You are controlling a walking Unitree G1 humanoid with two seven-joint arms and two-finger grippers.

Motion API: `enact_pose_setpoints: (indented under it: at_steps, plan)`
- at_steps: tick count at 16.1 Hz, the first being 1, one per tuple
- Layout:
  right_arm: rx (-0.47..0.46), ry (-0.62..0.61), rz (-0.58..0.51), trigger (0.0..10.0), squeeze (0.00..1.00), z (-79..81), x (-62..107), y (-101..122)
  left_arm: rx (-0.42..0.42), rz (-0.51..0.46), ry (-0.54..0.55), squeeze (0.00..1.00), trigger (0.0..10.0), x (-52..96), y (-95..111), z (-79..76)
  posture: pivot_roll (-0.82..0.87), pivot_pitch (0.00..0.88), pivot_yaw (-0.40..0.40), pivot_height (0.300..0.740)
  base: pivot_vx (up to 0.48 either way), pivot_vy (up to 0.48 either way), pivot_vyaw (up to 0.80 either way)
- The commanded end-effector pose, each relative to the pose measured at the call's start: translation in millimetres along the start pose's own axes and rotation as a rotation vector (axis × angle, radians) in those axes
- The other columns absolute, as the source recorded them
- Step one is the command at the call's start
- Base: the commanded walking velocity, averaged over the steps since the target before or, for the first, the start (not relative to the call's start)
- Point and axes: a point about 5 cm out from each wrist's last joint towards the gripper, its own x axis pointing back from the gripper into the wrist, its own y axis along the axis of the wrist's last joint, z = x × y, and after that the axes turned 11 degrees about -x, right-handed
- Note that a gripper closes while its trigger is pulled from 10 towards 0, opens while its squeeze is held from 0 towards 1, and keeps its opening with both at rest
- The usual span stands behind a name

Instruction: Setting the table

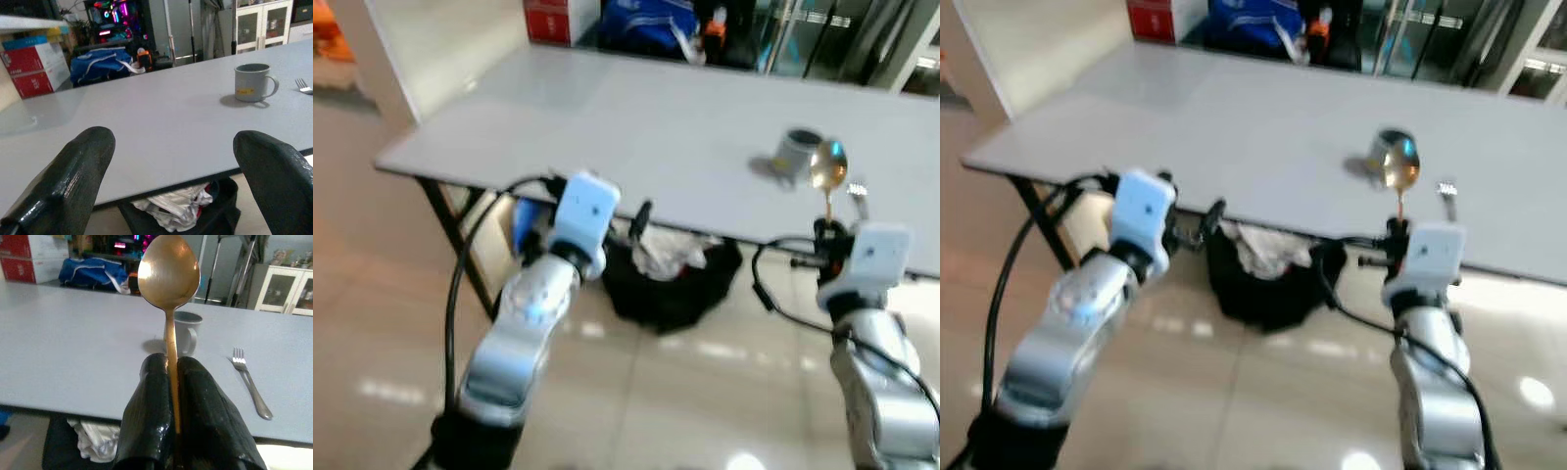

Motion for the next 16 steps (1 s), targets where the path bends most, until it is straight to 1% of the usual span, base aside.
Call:
enact_pose_setpoints:
  at_steps: [1, 8, 9, 11, 12, 13, 16]
  plan:
    - [-0.006, 0.010, -0.014, 10.0, 0.00, 2.1, -1.3, 4.5, -0.003, -0.003, 0.008, 0.00, 10.0, 0.0, 1.2, 2.9, 0.00, 0.042, -0.012, 0.740, 0.000, -0.480, 0.00]
    - [-0.005, 0.002, 0.002, 10.0, 0.00, 0.5, -2.1, 3.4, -0.004, 0.001, 0.009, 0.00, 10.0, 0.6, 0.7, 2.6, 0.00, 0.041, -0.011, 0.740, 0.000, -0.480, 0.00]
    - [-0.003, -0.004, 0.004, 10.0, 0.00, -0.3, -2.4, 2.9, 0.038, 0.020, 0.016, 0.00, 10.0, 0.8, -1.5, 3.0, 0.00, 0.041, -0.012, 0.740, 0.000, 0.000, 0.00]
    - [-0.018, -0.008, 0.014, 10.0, 0.00, -0.3, -3.0, 1.7, 0.001, 0.020, 0.003, 0.00, 10.0, -0.4, -2.3, 3.6, 0.00, 0.039, -0.011, 0.740, 0.000, 0.000, 0.00]
    - [-0.020, -0.006, 0.018, 10.0, 0.00, 0.1, -3.3, 1.2, 0.000, 0.018, 0.002, 0.00, 10.0, -0.6, -2.4, 3.7, 0.00, 0.040, -0.010, 0.740, 0.000, 0.000, 0.00]
    - [-0.050, -0.004, 0.022, 10.0, 0.00, 1.2, -3.6, 0.1, 0.010, 0.003, 0.000, 0.00, 10.0, -0.7, -0.9, 3.9, 0.00, 0.040, -0.010, 0.740, 0.000, 0.000, 0.00]
    - [-0.053, 0.008, 0.044, 10.0, 0.00, 4.5, -4.1, -2.9, 0.023, -0.007, -0.001, 0.00, 10.0, 0.2, 0.7, 5.1, 0.01, 0.034, -0.012, 0.740, 0.384, 0.000, 0.00]
